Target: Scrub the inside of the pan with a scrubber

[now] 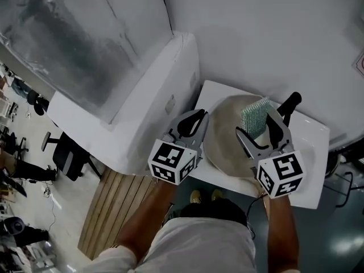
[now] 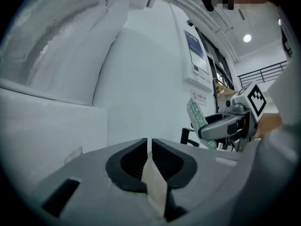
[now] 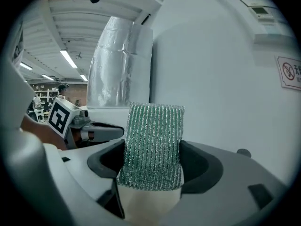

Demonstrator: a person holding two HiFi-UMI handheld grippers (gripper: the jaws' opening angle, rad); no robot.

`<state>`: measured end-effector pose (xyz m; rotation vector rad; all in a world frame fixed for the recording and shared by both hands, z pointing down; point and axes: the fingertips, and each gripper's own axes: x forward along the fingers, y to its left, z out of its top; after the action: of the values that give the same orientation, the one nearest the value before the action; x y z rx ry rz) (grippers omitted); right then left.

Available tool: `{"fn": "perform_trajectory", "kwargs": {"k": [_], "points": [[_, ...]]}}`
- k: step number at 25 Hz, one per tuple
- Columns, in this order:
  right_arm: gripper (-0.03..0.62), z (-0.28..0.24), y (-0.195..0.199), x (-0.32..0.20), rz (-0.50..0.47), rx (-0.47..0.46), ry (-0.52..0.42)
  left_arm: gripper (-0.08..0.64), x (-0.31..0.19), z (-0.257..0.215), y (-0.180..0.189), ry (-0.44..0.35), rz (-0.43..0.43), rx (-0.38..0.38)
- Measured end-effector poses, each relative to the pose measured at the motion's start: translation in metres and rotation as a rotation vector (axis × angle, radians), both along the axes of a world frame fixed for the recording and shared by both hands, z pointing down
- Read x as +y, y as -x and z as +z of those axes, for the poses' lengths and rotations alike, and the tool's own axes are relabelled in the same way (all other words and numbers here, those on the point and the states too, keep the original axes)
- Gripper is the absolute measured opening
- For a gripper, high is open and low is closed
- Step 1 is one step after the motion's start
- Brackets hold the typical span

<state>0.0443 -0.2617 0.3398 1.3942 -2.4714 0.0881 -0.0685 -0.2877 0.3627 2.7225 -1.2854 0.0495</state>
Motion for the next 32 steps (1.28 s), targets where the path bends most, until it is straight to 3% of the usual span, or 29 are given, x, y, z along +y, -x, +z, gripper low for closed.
{"fn": "perform_trajectory", "kwargs": {"k": [5,11,20,32], "points": [[0.353,0.025,-0.004,-0.018,-0.002,0.038,0.061,0.084,-0.013,0.02,-0.008,0.055,-0.004,-0.05],[0.353,0.068,0.001,-0.042,0.003,0.159,0.155,0.14,-0.031,0.053,-0.013,0.161,-0.009,-0.122],[0.353,0.129,0.009,-0.061,0.004,0.279,0.317,0.155,-0.036,0.12,-0.024,0.373,0.052,-0.258],[0.353,0.179,0.025,-0.066,-0.072,0.446,0.403,0.134,-0.038,0.162,-0.025,0.486,0.041,-0.311]]}}
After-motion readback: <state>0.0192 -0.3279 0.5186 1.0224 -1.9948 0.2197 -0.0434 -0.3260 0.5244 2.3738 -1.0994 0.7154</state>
